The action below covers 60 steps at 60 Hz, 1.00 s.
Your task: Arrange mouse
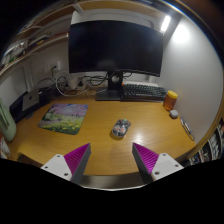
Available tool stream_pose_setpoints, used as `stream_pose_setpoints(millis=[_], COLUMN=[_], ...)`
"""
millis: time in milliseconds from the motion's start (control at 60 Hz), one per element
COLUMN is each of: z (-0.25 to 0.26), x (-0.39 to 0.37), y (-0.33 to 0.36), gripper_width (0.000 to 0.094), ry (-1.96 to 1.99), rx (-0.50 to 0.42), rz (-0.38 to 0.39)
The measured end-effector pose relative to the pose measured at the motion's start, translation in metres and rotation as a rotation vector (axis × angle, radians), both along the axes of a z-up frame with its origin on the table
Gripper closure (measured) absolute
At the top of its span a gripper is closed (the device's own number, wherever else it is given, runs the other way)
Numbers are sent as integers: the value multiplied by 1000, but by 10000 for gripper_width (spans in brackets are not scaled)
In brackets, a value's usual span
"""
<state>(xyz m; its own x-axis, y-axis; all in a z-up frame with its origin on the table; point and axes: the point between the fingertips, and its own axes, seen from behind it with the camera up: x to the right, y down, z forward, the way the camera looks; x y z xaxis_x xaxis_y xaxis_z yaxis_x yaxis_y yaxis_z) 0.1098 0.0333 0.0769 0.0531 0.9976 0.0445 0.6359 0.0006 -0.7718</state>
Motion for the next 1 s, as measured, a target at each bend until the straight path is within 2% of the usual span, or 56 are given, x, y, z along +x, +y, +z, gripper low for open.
stream_pose_setpoints(millis=[83,100,117,250,517,650,800,917,1000], z=[-16,-11,-20,-43,-72,-88,-91,-91,-92], x=[-17,-11,-19,-43,-102,-127,-154,-172,-179], y=[8,27,16,28,44,41,45,40,37], gripper_width=[70,71,73,73,72,72,63,65,110], ry=[11,4,13,6,5,-5,-3,-9,-16], rx=[-6,-17,-14,-39,-43,-47,-59,-61,-59], rz=[7,27,8,7,53,42,16,24,35])
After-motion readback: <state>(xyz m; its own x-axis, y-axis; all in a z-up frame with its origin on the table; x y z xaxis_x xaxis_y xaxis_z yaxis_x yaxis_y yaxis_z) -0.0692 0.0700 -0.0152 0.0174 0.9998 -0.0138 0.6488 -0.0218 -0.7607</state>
